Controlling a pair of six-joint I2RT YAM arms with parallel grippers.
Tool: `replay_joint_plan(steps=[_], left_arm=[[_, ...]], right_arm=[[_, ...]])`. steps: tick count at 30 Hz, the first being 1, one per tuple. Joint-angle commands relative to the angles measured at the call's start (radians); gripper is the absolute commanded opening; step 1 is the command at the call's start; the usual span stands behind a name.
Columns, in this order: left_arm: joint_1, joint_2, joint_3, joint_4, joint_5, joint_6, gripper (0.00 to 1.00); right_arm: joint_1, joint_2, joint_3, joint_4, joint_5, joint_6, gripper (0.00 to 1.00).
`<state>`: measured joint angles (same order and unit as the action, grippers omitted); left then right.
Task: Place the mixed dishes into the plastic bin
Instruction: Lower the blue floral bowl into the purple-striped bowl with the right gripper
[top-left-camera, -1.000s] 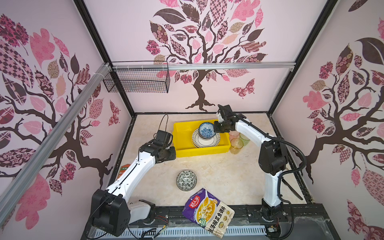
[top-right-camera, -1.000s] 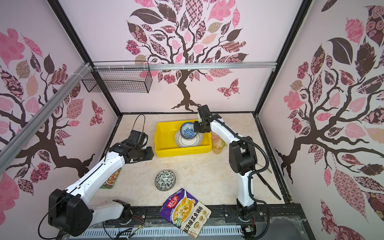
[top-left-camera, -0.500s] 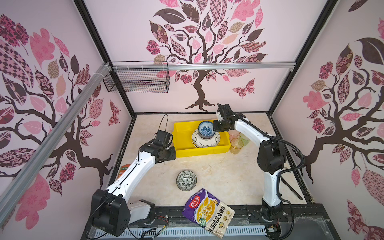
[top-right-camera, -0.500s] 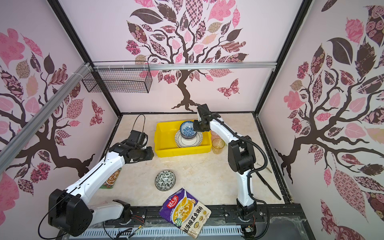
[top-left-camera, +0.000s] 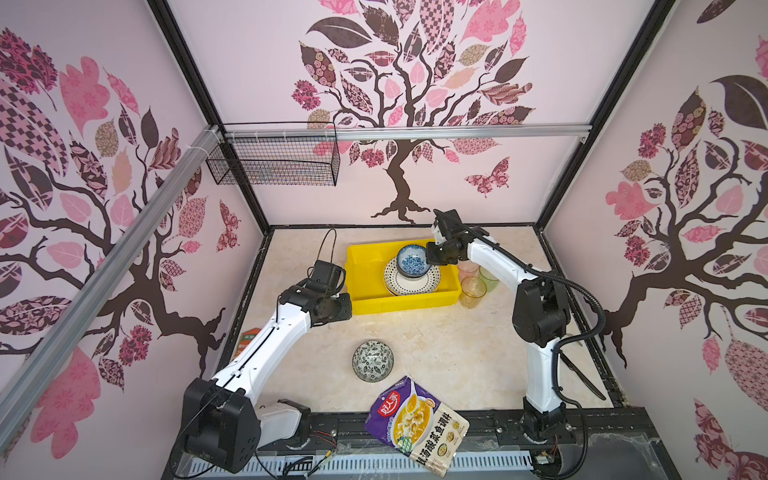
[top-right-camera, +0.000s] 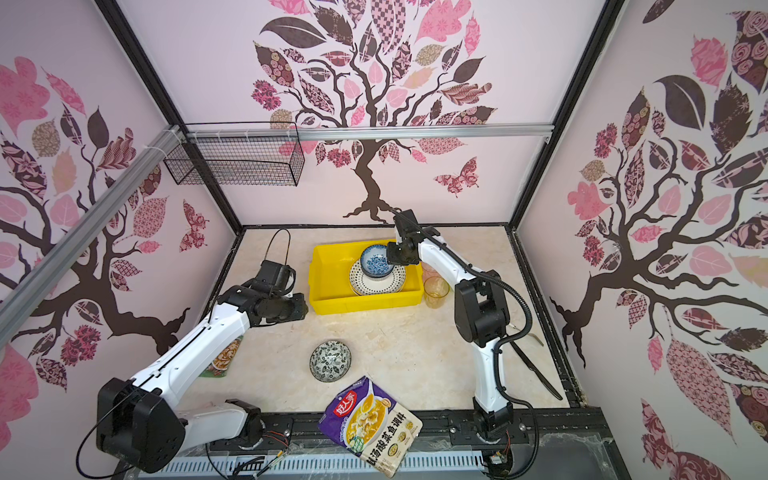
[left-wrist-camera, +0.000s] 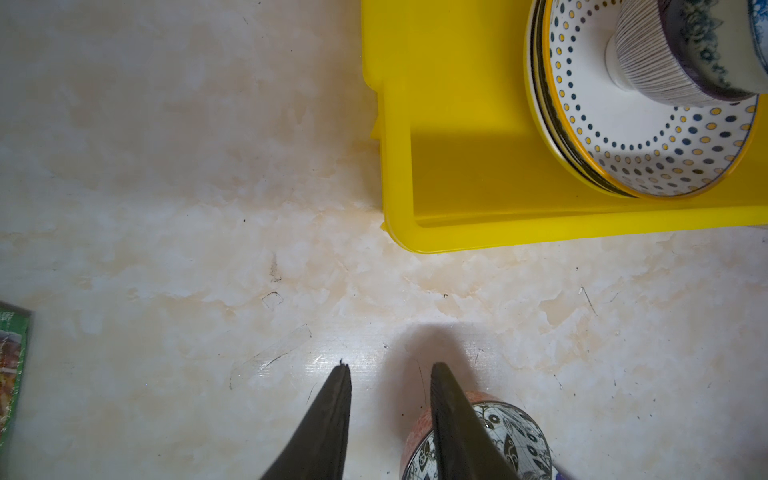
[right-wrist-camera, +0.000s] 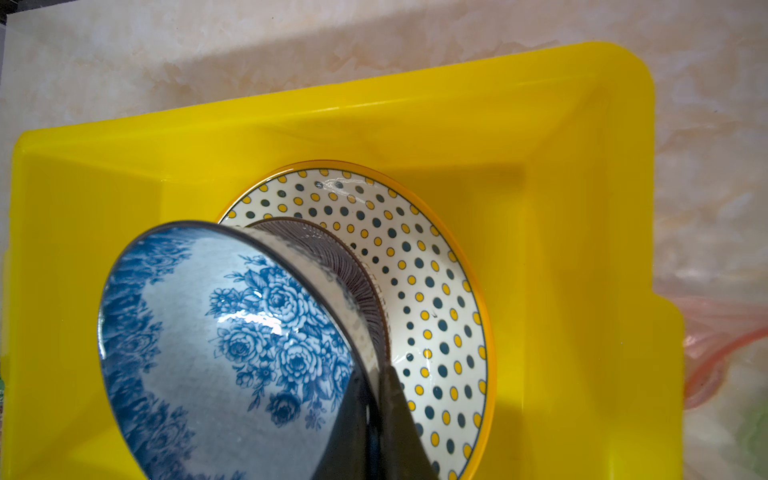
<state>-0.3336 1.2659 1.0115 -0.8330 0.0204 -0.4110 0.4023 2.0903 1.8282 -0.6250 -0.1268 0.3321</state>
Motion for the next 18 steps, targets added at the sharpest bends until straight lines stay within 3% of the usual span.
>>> replay_joint_plan(steps=[1, 18], left_arm=[[0.005, -0.016, 0.024, -0.002, 0.004, 0.006, 0.36], [0.005, -0.017, 0.025, -0.002, 0.006, 0.006, 0.36]], right_arm=[[-0.005, 0.044, 0.046, 0.004, -0.005, 0.001, 0.00], [-0.004, 0.063, 0.054, -0.005, -0.014, 0.002, 0.00]])
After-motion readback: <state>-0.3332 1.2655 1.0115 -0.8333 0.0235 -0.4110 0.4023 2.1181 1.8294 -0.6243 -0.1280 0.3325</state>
